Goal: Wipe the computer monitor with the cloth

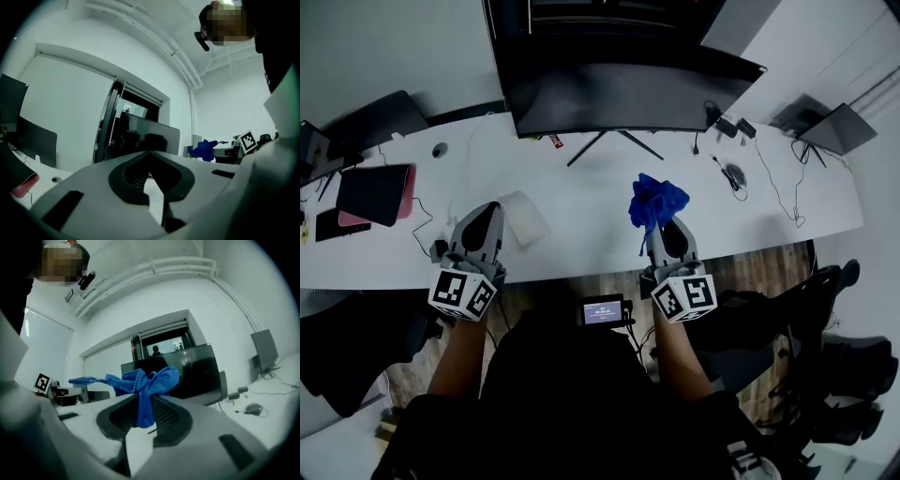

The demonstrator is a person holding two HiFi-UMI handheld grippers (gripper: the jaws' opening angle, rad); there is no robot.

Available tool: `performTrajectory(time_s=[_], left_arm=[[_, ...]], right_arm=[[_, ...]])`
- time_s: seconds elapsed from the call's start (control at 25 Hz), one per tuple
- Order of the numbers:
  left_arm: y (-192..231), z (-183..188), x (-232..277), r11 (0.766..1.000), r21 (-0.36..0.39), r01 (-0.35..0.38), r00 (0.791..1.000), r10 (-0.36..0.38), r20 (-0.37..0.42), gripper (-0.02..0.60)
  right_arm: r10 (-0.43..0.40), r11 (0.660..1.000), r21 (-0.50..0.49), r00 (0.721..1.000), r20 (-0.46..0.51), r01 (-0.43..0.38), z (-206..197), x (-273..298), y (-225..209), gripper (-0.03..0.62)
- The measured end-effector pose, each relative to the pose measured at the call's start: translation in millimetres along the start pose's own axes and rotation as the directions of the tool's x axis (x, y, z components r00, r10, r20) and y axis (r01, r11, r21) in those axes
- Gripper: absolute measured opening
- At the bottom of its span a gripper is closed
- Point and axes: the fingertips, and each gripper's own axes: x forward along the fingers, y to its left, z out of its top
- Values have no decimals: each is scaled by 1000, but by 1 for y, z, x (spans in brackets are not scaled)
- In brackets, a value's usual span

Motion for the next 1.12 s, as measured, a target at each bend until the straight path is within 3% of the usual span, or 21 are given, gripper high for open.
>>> performTrajectory(time_s=[0.36,0.6,1.12], left_arm=[[-102,-36,-75,1000,-18,7,999,-8,-37,-5],[-151,-48,-130,999,-31,-19,999,18,-32,-5],[-184,-55,-229,1000,-7,-25,996,25,-91,-5]], right_arm=[[11,997,-70,1000,-26,-13,-28,-130,10,80],[-2,999,-44,999,-44,0,-51,-200,20,80],[-21,1000,-17,996,-81,20,-64,-282,78,78]])
